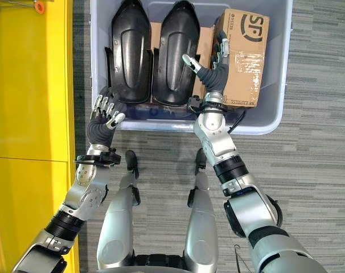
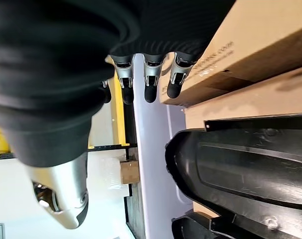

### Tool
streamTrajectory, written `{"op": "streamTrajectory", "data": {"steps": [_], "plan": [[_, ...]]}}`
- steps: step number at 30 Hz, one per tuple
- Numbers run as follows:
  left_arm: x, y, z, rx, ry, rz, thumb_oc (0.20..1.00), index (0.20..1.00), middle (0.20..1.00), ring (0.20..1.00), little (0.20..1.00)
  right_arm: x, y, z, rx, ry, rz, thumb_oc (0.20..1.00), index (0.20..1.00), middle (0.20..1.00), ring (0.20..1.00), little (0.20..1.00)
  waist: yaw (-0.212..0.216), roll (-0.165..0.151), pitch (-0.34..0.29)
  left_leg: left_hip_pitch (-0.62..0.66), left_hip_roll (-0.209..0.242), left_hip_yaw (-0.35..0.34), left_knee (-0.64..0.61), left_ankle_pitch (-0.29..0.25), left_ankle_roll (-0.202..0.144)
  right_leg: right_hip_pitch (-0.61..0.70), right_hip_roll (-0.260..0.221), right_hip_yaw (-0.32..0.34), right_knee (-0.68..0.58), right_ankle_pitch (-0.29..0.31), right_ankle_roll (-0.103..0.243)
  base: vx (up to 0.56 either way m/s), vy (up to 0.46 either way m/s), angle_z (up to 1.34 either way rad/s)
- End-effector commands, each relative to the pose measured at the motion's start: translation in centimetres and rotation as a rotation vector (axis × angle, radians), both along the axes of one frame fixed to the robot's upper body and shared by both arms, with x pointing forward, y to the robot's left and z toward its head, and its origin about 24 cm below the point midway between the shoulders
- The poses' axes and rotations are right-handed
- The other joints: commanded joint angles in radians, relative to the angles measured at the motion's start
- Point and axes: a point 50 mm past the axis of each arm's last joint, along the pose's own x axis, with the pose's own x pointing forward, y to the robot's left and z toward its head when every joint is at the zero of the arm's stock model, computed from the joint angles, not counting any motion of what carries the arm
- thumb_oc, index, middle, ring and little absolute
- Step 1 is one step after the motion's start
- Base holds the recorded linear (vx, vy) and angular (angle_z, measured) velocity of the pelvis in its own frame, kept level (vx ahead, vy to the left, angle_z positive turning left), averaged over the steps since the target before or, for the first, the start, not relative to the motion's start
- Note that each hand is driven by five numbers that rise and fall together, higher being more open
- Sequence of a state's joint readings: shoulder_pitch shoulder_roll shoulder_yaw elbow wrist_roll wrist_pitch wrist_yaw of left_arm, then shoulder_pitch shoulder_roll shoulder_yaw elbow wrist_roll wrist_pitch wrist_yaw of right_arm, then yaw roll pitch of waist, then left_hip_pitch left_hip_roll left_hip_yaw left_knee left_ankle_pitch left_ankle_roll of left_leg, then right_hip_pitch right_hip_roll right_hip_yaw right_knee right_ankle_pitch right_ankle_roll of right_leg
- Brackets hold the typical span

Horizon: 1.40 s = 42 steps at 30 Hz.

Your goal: Move parts from the plastic box to the shelf.

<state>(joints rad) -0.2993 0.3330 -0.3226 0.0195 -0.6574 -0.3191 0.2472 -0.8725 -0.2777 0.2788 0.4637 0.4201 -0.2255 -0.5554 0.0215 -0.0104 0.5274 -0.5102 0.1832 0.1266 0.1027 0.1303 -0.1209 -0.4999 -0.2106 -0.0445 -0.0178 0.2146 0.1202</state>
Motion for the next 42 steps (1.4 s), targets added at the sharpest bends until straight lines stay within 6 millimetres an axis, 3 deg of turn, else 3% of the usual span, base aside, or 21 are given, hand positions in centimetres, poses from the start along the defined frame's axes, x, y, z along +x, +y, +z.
{"op": "streamTrajectory", "data": {"steps": [1,19,31,42], "plan": [[-1.4,-0.7,2.0,-0.024,-0.121,-0.062,1.0,1.0,1.0,1.0,1.0,-0.4,-0.8,2.8,0.076,-0.12,-0.005,1.0,1.0,1.0,1.0,1.0,0.009,0.032,-0.051,-0.034,0.009,-0.08,0.066,-0.076,-0.002,-0.053,-0.105,0.018,0.206,-0.127,0.058,0.0,0.0,0.0],[-1.3,-1.8,2.1,-0.028,-0.12,-0.136,1.0,1.0,1.0,1.0,1.0,3.2,-3.9,0.4,0.217,0.129,-0.087,1.0,1.0,1.0,1.0,1.0,0.036,0.058,-0.043,-0.052,0.002,-0.091,0.071,-0.078,0.0,-0.069,-0.102,0.015,0.229,-0.141,0.05,0.0,0.001,0.01],[-1.1,-2.2,2.4,-0.031,-0.129,-0.152,1.0,1.0,1.0,1.0,1.0,3.9,-4.1,0.5,0.144,0.177,-0.102,1.0,1.0,1.0,1.0,1.0,0.046,0.063,-0.028,-0.059,0.004,-0.094,0.071,-0.072,0.001,-0.083,-0.096,0.014,0.242,-0.144,0.047,0.0,0.001,0.01],[-1.2,-2.3,2.7,-0.027,-0.14,-0.158,1.0,1.0,1.0,1.0,1.0,4.5,-5.4,-1.6,0.121,0.304,-0.179,1.0,1.0,1.0,1.0,1.0,0.054,0.07,-0.021,-0.071,-0.001,-0.102,0.073,-0.072,0.003,-0.084,-0.095,0.007,0.245,-0.149,0.047,0.0,0.0,0.0]]}}
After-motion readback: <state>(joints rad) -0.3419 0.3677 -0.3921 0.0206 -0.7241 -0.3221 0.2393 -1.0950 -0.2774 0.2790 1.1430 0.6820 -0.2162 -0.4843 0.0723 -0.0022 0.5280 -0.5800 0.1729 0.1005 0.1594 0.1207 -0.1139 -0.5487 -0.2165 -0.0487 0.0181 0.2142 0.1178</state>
